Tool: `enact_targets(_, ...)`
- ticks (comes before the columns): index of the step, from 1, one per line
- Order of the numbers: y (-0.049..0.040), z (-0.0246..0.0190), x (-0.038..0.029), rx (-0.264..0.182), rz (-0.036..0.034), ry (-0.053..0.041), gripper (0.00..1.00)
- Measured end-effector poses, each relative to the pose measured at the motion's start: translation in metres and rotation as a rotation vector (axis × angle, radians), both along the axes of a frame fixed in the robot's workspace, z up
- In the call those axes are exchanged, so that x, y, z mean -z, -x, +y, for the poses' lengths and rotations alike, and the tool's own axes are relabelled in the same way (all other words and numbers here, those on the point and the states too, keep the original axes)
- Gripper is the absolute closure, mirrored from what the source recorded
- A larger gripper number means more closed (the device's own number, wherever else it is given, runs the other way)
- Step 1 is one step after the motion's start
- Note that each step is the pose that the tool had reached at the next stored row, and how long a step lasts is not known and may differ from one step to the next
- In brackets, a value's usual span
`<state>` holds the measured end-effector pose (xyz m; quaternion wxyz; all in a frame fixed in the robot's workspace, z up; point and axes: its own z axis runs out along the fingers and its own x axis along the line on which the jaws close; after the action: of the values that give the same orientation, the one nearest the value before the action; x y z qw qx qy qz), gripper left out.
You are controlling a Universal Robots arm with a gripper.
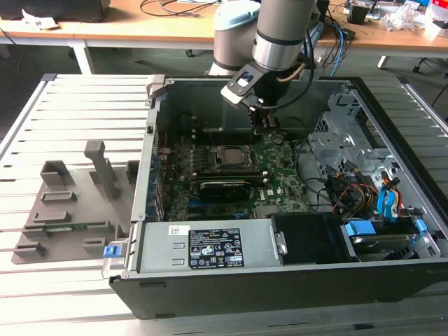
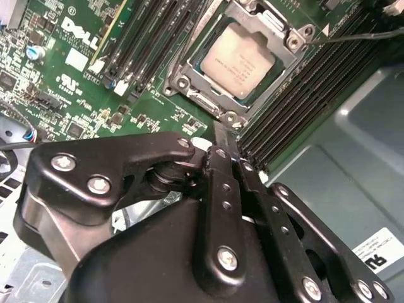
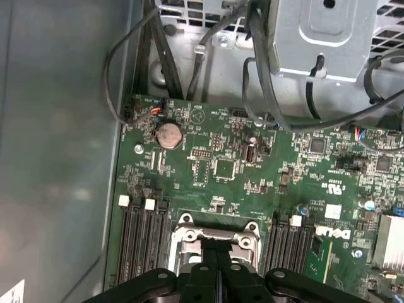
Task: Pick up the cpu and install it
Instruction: 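Close the cpu cover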
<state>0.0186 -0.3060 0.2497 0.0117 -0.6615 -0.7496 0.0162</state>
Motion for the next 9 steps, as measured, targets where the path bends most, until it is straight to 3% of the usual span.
enact_targets(9,0.0184,0.0,0.0004,0.0,0.0,0.0,0.89)
